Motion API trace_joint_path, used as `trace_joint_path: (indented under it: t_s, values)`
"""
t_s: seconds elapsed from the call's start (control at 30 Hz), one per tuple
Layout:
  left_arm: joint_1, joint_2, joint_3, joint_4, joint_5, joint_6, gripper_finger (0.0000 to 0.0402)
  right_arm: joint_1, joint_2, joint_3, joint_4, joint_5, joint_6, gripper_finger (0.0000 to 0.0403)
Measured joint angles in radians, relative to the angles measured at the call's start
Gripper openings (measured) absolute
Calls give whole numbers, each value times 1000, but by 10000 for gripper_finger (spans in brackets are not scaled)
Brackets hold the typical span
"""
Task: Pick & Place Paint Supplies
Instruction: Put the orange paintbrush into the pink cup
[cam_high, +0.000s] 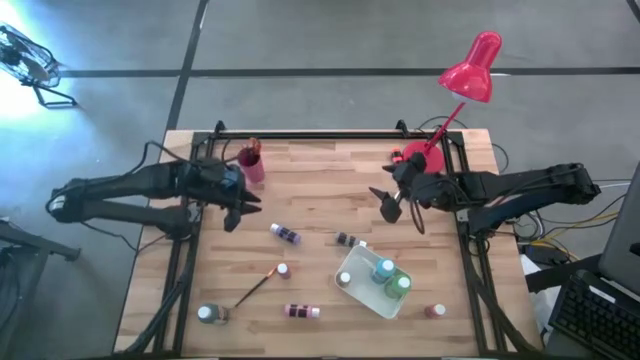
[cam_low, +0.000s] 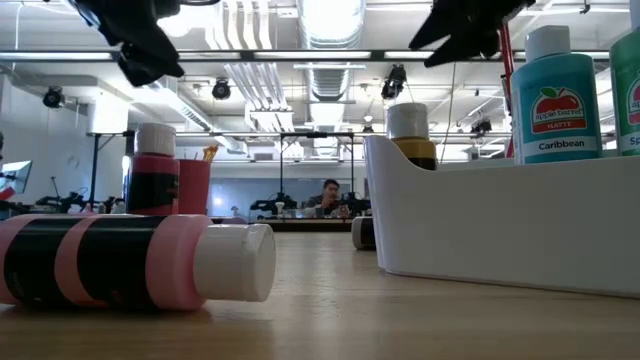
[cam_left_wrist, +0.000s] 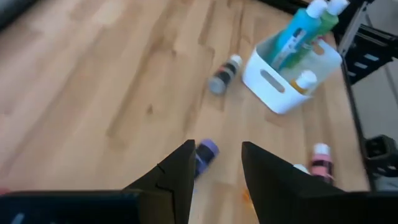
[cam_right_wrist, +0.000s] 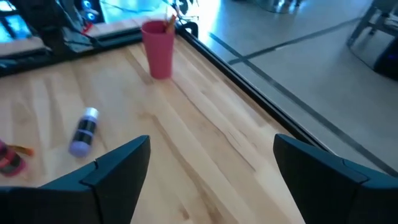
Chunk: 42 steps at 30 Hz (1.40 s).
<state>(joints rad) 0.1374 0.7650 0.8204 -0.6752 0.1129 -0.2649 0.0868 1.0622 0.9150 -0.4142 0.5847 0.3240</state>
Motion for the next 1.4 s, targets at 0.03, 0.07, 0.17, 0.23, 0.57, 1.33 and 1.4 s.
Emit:
trace_joint_path:
  t_s: [0.03, 0.07, 0.17, 0.23, 0.57, 1.33, 1.4]
  values:
    - [-13, 1, 4, -19, 0, -23, 138, 0, 0, 11, 0, -7, -8, 331]
    - [-26, 2, 8, -37, 0, -44, 138, 0, 0, 22, 0, -16, -11, 328]
    - [-72, 9, 19, -89, -2, -115, 138, 0, 0, 48, 1, -51, -21, 318]
    - [-113, 18, 21, -116, -2, -167, 138, 0, 0, 59, 0, -63, -36, 313]
    - [-382, 166, 13, -133, -161, -413, 133, 0, 0, 75, 0, -63, -40, 296]
    - [-599, 621, 10, 80, -416, -425, 130, 0, 0, 73, -1, -62, -59, 334]
    - [-613, 633, 10, 79, -425, -409, 131, 0, 0, 73, -1, -62, -62, 337]
